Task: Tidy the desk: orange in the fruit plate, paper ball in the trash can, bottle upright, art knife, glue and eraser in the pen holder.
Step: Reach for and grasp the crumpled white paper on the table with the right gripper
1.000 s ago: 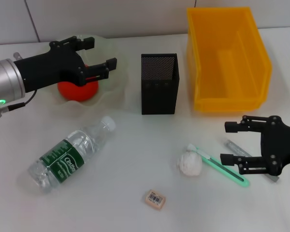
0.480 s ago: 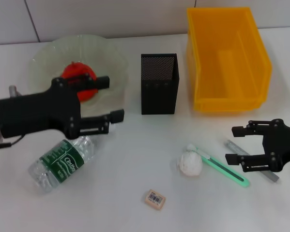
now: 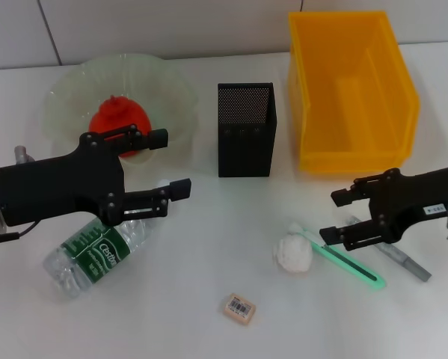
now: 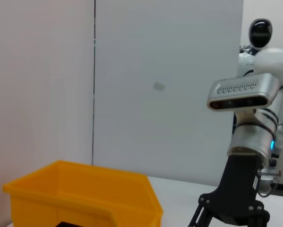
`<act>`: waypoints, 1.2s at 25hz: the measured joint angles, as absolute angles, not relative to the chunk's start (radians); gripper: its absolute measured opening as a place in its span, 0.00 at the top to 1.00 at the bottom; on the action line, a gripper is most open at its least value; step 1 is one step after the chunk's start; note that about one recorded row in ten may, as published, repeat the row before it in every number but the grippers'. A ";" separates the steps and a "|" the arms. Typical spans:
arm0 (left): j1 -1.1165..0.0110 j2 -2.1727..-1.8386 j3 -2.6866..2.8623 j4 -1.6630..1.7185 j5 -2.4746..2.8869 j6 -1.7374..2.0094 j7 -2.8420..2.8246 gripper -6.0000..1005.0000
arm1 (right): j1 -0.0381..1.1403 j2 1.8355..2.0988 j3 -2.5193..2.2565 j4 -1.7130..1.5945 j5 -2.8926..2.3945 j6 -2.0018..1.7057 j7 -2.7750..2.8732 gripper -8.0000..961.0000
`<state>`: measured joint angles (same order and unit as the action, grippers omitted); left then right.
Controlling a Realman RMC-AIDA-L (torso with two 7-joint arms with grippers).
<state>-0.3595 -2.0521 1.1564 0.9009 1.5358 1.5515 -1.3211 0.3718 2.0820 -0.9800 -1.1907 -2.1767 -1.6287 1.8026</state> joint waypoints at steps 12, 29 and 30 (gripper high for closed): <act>-0.353 -2.059 1.155 0.899 1.542 1.546 -1.325 0.20 | 0.446 2.081 -1.278 -1.479 -2.426 -1.676 2.174 0.28; -0.346 -2.063 1.160 0.899 1.541 1.559 -1.320 0.20 | 0.482 2.083 -1.452 -1.450 -2.480 -1.614 2.250 0.28; -0.347 -2.063 1.161 0.899 1.541 1.560 -1.319 0.20 | 0.487 2.083 -1.461 -1.444 -2.480 -1.609 2.255 0.28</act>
<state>-0.3473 -2.0633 1.1608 0.8988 1.5410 1.5599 -1.3191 0.4867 2.0832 -1.4608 -1.4437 -2.4797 -1.6092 2.2548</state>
